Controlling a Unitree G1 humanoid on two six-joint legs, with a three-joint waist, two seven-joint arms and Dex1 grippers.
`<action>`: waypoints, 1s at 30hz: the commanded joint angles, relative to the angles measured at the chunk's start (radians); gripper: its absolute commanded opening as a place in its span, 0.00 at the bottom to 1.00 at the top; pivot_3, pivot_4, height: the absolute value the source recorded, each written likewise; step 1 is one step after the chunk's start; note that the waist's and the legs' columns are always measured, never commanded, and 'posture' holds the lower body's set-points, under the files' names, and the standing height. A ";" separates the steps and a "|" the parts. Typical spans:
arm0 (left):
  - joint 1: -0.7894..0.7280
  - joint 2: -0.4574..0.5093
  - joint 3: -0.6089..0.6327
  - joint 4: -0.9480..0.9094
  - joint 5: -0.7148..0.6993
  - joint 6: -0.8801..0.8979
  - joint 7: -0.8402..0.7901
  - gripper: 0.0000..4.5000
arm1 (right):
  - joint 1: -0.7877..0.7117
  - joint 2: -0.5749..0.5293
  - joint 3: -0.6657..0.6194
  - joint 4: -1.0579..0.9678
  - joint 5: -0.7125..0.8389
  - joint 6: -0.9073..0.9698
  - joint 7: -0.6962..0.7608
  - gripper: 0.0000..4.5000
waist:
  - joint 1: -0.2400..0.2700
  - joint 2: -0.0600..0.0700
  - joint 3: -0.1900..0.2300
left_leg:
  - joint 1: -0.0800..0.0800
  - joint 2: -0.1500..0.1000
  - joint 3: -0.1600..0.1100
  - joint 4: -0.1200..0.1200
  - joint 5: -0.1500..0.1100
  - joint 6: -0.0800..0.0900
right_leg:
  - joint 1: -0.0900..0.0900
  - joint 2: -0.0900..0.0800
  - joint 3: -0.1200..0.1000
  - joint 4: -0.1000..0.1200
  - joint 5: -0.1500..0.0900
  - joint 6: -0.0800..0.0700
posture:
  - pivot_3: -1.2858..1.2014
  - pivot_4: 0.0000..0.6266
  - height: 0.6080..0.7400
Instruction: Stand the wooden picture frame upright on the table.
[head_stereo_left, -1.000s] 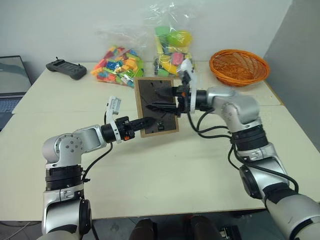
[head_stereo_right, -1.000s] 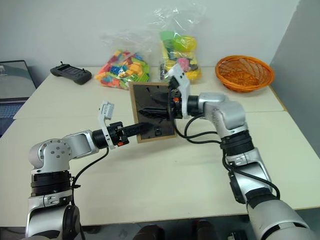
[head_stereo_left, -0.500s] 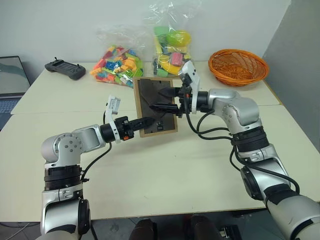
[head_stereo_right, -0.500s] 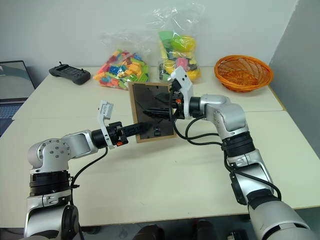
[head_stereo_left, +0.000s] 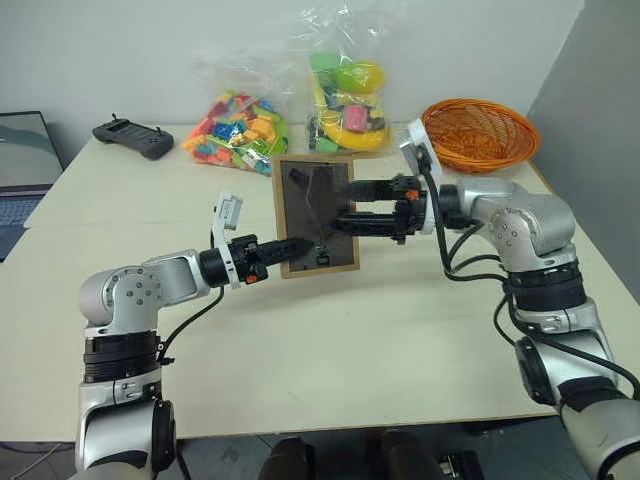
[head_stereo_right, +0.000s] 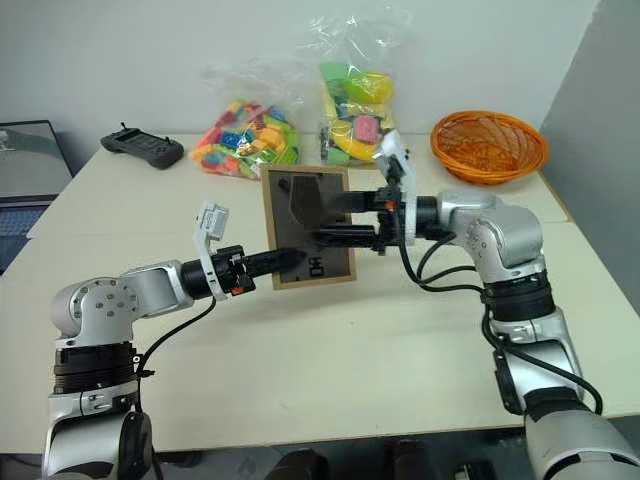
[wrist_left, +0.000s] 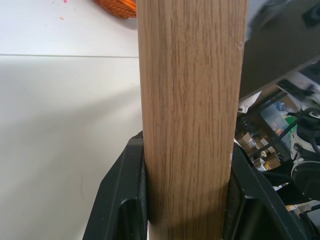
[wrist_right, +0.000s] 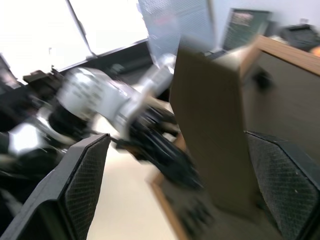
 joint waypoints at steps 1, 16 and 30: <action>-0.029 -0.002 0.085 0.012 -0.118 0.139 0.037 0.29 | 0.050 -0.101 -0.010 0.010 -0.098 -0.196 0.035 1.00 | 0.002 0.000 0.000 | 0.000 0.000 0.000 0.000 -0.001 0.002 | 0.000 0.000 0.000 0.000 0.000 0.000 | 0.52 0.24 1.00; 0.022 0.081 0.019 0.204 -0.806 0.341 0.423 0.29 | 0.127 -0.169 0.099 0.474 -1.236 -1.939 -0.930 1.00 | -0.009 -0.001 0.000 | 0.003 0.002 0.008 0.001 0.003 -0.005 | -0.004 0.001 0.007 0.006 0.000 0.000 | 0.52 0.24 1.00; 0.168 0.147 -0.136 0.021 -1.062 0.110 0.573 0.29 | 0.006 -0.128 0.287 0.542 -1.531 -1.996 -1.442 0.80 | -0.003 -0.002 0.000 | 0.003 0.001 0.011 0.001 0.005 -0.008 | -0.005 0.003 0.014 0.008 0.000 0.000 | 0.52 0.24 1.00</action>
